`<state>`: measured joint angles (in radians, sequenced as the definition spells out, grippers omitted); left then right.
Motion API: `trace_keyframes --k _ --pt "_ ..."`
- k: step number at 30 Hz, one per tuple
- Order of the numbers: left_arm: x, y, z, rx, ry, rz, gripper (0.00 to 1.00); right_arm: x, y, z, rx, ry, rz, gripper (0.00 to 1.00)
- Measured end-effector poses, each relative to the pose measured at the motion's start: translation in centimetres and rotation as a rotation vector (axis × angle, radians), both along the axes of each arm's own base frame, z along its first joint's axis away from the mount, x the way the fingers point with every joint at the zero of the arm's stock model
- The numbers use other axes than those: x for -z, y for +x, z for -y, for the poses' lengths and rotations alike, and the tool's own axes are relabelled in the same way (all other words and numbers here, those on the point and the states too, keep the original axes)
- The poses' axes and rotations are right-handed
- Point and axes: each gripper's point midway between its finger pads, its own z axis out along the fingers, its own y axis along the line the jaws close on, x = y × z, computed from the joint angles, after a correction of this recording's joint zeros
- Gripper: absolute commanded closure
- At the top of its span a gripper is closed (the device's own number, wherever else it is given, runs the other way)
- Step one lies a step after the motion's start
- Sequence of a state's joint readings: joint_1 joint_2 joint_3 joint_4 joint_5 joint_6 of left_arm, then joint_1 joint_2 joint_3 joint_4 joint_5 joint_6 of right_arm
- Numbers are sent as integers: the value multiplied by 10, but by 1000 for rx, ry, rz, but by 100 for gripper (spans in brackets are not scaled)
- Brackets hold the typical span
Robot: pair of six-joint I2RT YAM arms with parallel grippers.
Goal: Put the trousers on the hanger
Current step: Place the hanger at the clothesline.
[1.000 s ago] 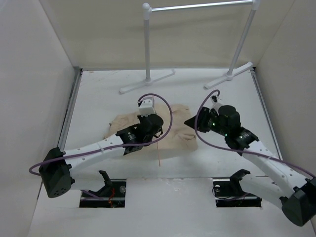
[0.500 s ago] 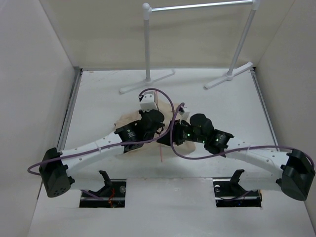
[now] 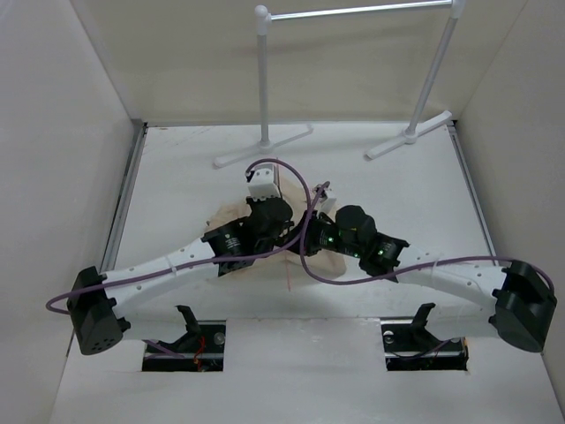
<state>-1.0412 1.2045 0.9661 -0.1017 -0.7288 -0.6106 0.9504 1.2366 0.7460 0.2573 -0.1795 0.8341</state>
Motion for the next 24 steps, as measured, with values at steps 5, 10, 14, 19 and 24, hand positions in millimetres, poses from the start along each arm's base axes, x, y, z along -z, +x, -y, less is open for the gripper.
trace_keyframes --k 5,10,14,19,24 --pt "-12 -1 3 3 -23 16 100 -3 1 5 38 35 -27 95" --pt "-40 0 10 11 -76 48 90 -33 2 12 58 129 -7 97" --pt "-77 2 14 15 -149 92 69 -62 4 26 70 202 17 98" --pt "-131 2 16 33 -232 163 41 -99 16 38 92 271 48 98" --pt "-169 -1 19 67 -280 226 0 -126 27 46 109 295 75 99"
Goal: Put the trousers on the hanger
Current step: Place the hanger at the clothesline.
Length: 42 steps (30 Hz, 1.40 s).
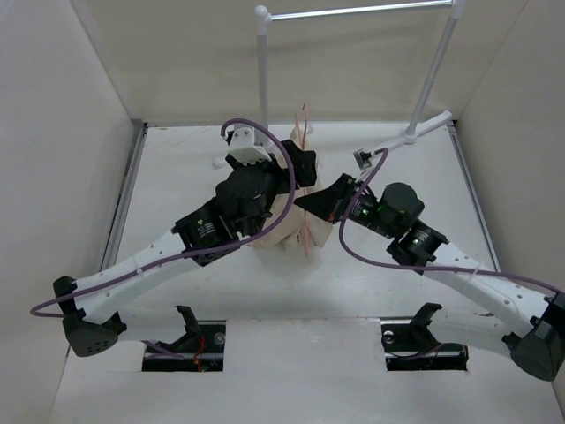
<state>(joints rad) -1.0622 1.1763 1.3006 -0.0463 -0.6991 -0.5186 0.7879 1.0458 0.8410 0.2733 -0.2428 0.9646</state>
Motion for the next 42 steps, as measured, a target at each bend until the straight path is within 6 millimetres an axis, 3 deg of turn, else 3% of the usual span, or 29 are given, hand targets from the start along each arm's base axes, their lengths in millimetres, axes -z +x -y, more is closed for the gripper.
trace_keyframes --k 6,11,16,19,22,25,30,35,42 --pt "-23 -11 -1 39 -18 48 0 -13 18 16 46 -6 -3 99" --pt "-42 -21 -14 51 -23 96 0 -19 43 34 104 -35 -21 99" --pt "-64 -26 -52 -11 -60 146 0 -40 79 53 172 -51 -22 100" --pt "-62 -25 -84 -84 -79 156 0 -58 108 69 225 -51 -17 100" --pt "-43 -22 -101 -138 -51 125 0 -75 139 87 281 -48 -13 100" --pt "-15 -16 -103 -163 0 68 0 -87 171 105 337 -50 -13 100" --pt "57 -1 -100 -169 124 -75 0 -93 217 130 406 -53 -32 100" --pt "128 6 -110 -167 174 -237 0 -95 254 150 442 -45 -66 100" --pt "169 5 -115 -158 154 -345 0 -95 288 178 491 -36 -85 99"
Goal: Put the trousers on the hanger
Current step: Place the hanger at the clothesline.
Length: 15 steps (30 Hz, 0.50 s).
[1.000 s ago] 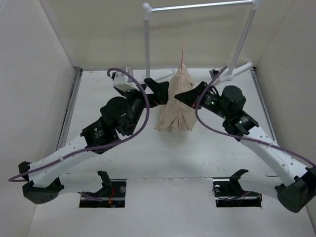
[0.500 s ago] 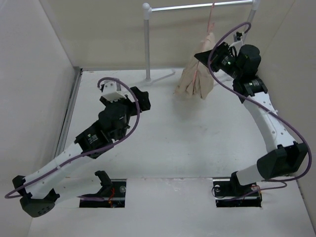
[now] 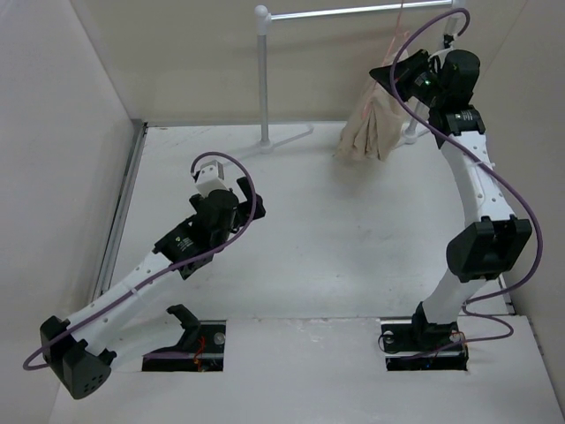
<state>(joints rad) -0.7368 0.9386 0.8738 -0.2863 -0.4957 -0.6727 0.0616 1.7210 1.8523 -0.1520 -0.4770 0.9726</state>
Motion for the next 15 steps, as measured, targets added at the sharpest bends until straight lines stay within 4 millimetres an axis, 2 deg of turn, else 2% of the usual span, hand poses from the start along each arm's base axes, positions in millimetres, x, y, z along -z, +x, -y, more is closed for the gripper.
trace_keyframes --k 6,15 --pt "20 -4 0 5 -17 -54 0 7 18 19 30 10 -23 99" --pt "22 -3 0 -1 -44 -67 0 33 33 32 43 16 -85 99"
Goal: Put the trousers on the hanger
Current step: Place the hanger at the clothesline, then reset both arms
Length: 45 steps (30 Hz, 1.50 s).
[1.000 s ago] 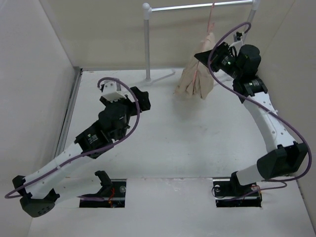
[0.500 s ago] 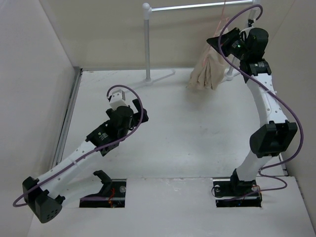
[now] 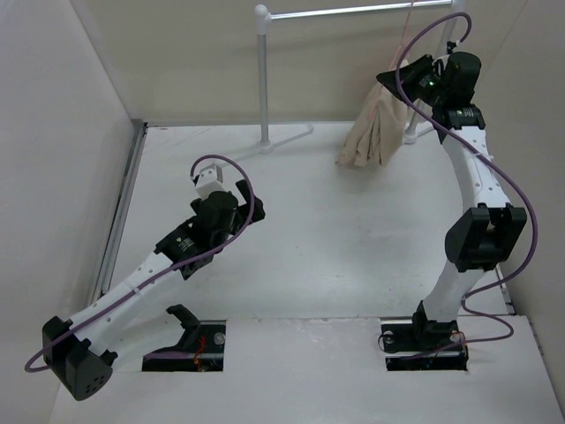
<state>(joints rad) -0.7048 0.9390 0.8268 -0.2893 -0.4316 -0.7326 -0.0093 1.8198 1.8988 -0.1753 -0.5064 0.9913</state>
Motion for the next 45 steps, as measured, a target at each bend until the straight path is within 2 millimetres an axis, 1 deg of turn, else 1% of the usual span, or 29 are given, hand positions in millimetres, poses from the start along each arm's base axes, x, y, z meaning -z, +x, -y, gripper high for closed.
trace_keyframes --k 5,8,12,18,21,22,24,28,31,32,33,35,39,42,44,45 --pt "0 0 1 -3 -10 -3 0 9 4 8 13 1 -25 97" --pt "0 0 1 -5 -17 -5 0 11 6 10 16 1 -29 92" --pt "1 1 -1 -18 -30 -14 0 16 9 12 20 -2 -36 76" --pt "4 2 -7 -43 -47 -37 0 11 11 15 25 -7 -10 54" --pt "5 3 -9 -53 -54 -42 0 11 12 19 32 -9 -7 38" --pt "5 3 -10 -56 -55 -44 0 11 12 20 34 -9 -7 35" --pt "6 3 -11 -62 -57 -47 0 11 13 23 40 -11 -6 29" --pt "7 4 -15 -70 -59 -56 0 11 14 31 62 -21 -2 21" --pt "12 5 -19 -82 -52 -74 0 11 10 38 87 -39 0 14" --pt "14 5 -21 -88 -45 -84 0 11 6 40 95 -47 -1 10" --pt "17 6 -22 -94 -36 -97 0 12 1 42 106 -59 -1 0" --pt "23 8 -25 -107 -18 -125 0 13 -14 46 133 -85 -1 0" --pt "43 12 -27 -120 32 -205 0 24 -57 58 210 -147 -15 0" --pt "64 9 -23 -104 72 -275 0 47 -94 69 284 -199 -44 0" --pt "75 5 -19 -87 94 -313 0 72 -116 77 339 -233 -85 0" --pt "79 3 -16 -76 104 -329 0 90 -128 80 366 -251 -118 0"
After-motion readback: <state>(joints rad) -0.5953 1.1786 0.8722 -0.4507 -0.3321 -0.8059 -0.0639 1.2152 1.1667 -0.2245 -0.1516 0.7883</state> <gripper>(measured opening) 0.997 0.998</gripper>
